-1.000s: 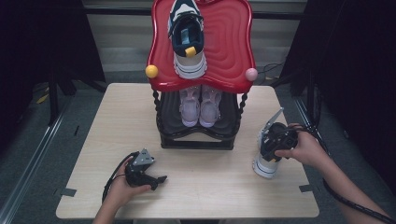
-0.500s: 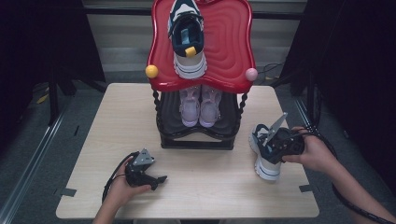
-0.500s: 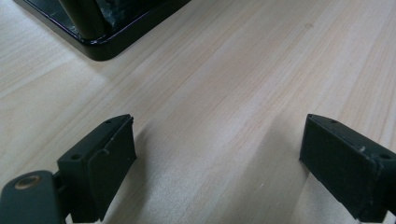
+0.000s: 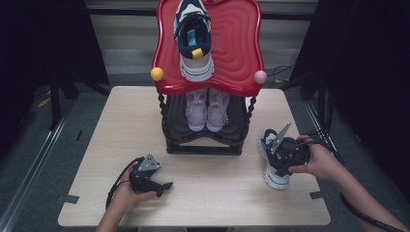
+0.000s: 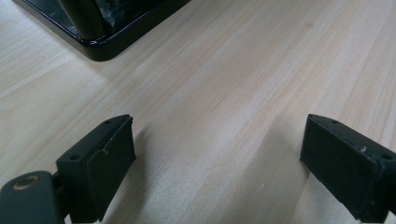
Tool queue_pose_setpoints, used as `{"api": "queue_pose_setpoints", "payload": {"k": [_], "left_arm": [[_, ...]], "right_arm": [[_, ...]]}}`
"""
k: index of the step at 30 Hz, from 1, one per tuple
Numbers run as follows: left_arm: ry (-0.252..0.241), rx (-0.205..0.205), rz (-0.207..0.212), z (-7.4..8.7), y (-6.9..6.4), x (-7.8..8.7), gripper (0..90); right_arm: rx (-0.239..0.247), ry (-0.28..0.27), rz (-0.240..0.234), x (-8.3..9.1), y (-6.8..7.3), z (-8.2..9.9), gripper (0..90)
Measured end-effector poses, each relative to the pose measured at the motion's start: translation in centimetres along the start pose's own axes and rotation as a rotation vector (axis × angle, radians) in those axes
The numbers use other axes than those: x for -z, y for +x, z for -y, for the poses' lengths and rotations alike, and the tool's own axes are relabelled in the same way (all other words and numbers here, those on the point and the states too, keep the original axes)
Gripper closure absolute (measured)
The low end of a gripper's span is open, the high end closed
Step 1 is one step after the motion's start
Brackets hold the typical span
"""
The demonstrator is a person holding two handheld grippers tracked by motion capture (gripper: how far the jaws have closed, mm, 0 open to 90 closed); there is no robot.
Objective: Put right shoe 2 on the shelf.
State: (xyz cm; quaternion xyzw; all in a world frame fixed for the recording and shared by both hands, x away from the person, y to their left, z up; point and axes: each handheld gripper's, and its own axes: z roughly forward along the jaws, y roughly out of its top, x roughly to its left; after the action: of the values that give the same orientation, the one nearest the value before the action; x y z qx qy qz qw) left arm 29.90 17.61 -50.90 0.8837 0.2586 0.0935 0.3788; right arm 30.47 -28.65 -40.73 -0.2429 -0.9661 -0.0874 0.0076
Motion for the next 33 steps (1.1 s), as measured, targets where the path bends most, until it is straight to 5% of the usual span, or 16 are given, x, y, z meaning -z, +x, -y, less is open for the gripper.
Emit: {"api": "queue_pose_setpoints", "payload": {"k": [12,13,19,28,33], "left_arm": [[0.001,0.000,-0.001,0.0,0.0,0.0,9.4],[0.004,-0.001,-0.003,0.0,0.0,0.0,9.4],[0.004,-0.001,-0.003,0.0,0.0,0.0,9.4],[0.004,-0.001,-0.002,0.0,0.0,0.0,9.4],[0.004,0.000,-0.002,0.0,0.0,0.0,9.4]], "right_arm": [[0.051,0.049,-0.020,-1.6,0.3,0.1,58.3],[0.022,0.037,-0.019,-1.7,0.5,0.1,58.3],[0.076,0.056,-0.018,-2.1,0.4,0.2,57.8],[0.079,0.077,-0.031,-2.3,0.5,0.2,54.3],[0.076,0.074,-0.040,-2.5,0.5,0.1,60.2]]}}
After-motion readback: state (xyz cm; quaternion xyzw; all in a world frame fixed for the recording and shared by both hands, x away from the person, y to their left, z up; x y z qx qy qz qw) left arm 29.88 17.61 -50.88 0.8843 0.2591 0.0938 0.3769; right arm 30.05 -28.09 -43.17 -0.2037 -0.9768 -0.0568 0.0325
